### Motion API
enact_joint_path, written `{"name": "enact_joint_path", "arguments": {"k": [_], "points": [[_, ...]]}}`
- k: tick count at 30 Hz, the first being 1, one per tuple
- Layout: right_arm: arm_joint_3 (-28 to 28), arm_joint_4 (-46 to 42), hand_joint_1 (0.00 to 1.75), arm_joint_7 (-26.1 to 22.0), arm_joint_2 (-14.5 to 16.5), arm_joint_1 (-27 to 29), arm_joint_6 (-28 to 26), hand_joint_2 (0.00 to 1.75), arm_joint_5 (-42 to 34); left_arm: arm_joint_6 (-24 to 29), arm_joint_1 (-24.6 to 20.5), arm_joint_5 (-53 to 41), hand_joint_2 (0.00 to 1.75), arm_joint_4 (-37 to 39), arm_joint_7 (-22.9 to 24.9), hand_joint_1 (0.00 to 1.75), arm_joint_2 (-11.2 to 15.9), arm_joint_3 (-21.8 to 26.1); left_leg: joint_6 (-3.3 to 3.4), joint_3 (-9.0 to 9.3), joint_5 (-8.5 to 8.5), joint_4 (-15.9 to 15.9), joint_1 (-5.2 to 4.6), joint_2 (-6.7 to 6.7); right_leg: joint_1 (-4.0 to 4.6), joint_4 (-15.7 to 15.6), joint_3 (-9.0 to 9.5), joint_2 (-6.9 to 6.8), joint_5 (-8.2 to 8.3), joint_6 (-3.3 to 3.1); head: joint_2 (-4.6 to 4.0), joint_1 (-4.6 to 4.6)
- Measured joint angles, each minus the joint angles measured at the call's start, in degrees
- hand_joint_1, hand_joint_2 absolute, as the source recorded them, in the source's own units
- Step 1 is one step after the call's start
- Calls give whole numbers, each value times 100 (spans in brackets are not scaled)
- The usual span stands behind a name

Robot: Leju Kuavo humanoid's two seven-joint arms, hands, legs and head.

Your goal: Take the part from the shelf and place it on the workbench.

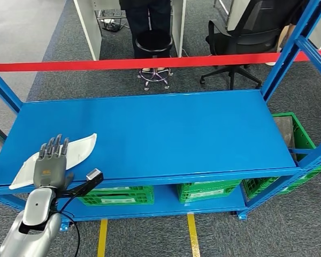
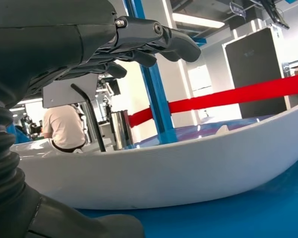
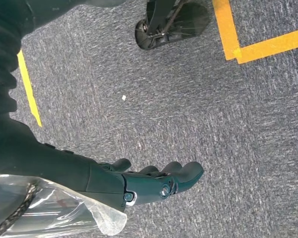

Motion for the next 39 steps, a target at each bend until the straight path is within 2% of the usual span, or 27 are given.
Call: {"name": "enact_joint_path", "arguments": {"k": [1,4,5,6,18,28,39], "points": [[-2,0,0,0,0,-1,0,175,1,-1,-6,0,175,1,2,59,1,-3,0,0,0,0,0,0,0,0,0,0,0,0,0,1],[-9,0,0,0,0,-2,0,175,1,-1,-23,0,175,3,3,148,2,-10,0,0,0,0,0,0,0,0,0,0,0,0,0,2],[-13,0,0,0,0,-3,0,175,1,-2,-29,0,175,5,3,171,2,-13,0,0,0,0,0,0,0,0,0,0,0,0,0,2],[-16,0,0,1,0,-3,0,175,1,-3,-34,-1,175,9,6,175,2,-16,0,0,0,0,0,0,0,0,0,0,0,0,0,2],[-39,0,0,27,0,-6,-4,175,11,-111,-55,-12,175,15,69,175,-8,-102,0,0,0,0,0,0,0,0,0,0,0,0,0,1],[-168,0,0,26,0,-15,23,175,174,-605,-142,-13,175,36,272,175,72,-249,0,0,0,0,0,0,0,0,1,0,0,0,0,1],[-284,0,0,13,1,-23,48,175,248,-675,-172,-13,175,94,31,175,177,-374,0,3,0,0,0,0,0,0,6,-2,0,0,0,2]]}}
